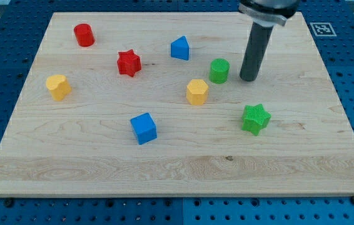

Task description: Slide the yellow hexagon to the center

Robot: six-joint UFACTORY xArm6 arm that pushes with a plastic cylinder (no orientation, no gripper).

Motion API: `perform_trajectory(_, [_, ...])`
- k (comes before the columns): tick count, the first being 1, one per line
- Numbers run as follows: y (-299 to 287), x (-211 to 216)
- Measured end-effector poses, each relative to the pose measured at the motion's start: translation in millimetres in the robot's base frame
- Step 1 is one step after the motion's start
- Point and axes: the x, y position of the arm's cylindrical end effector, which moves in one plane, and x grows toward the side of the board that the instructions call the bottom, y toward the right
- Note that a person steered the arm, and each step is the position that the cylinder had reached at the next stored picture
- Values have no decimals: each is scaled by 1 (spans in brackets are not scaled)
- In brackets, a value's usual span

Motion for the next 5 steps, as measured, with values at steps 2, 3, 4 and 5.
perform_trajectory(2, [-35,33])
perform_trajectory(3, [-63,35])
perform_trajectory(4, [-63,45])
perform_trajectory(5, [-93,46])
